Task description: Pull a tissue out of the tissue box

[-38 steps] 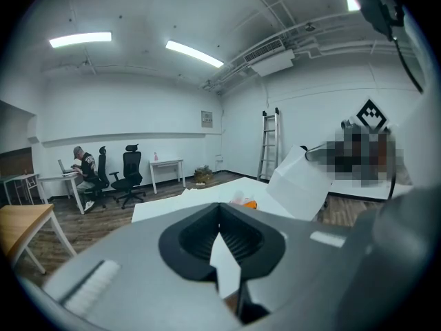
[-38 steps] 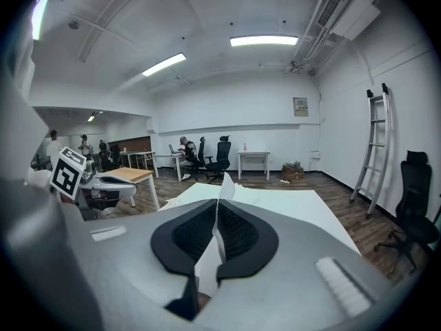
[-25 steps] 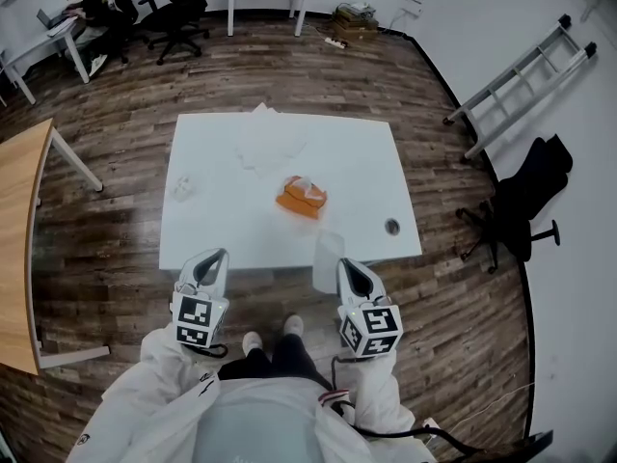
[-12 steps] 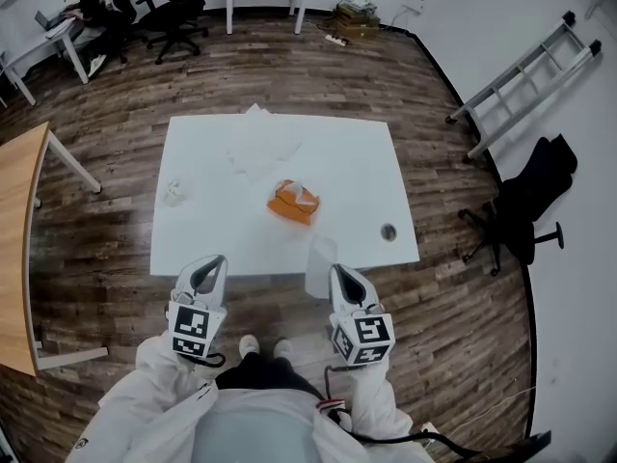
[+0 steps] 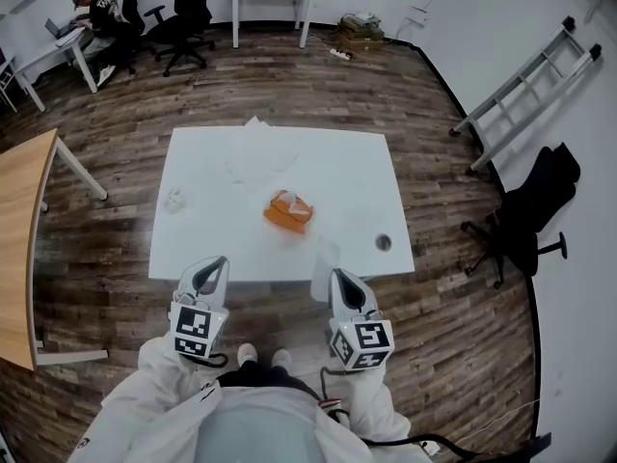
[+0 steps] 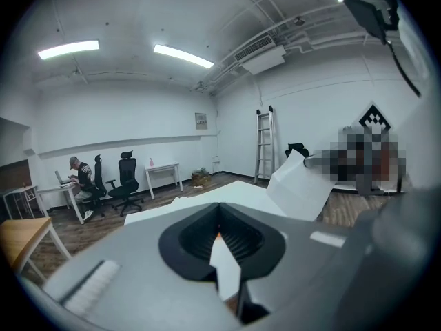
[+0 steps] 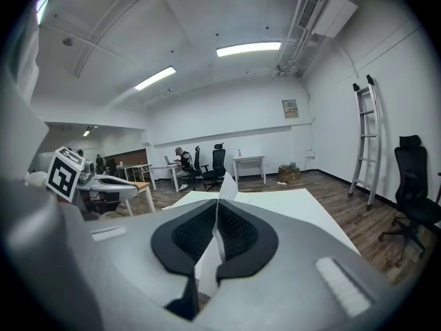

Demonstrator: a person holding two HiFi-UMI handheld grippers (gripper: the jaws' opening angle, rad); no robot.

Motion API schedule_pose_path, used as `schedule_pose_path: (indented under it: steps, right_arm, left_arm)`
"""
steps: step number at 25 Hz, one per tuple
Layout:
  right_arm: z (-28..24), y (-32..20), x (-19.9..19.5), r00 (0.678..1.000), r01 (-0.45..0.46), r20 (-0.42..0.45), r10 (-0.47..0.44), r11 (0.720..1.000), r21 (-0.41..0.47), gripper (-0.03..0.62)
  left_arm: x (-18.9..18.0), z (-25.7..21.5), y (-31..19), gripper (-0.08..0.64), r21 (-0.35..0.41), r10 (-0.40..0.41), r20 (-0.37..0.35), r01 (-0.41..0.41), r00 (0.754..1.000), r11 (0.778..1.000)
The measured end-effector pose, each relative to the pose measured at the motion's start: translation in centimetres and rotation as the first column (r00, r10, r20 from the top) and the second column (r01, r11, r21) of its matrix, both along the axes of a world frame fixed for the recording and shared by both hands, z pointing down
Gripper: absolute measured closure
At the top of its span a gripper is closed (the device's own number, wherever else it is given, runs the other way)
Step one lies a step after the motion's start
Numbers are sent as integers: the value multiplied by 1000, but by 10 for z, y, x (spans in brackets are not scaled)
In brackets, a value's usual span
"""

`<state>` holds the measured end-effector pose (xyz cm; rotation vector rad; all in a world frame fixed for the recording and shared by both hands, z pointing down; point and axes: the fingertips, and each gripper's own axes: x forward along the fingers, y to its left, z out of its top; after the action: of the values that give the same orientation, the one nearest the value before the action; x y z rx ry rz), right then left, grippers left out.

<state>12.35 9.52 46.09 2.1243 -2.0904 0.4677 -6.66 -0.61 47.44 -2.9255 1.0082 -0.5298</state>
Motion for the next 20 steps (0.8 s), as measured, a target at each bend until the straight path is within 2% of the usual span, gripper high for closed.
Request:
schedule_pose_path:
  steps: [20]
  right_arm:
    - [-9,23,2,1000,10,3,-10,999,34,589]
  left_arm:
    - [6,-7,24,560,9,-17,-16,17,1000,1000]
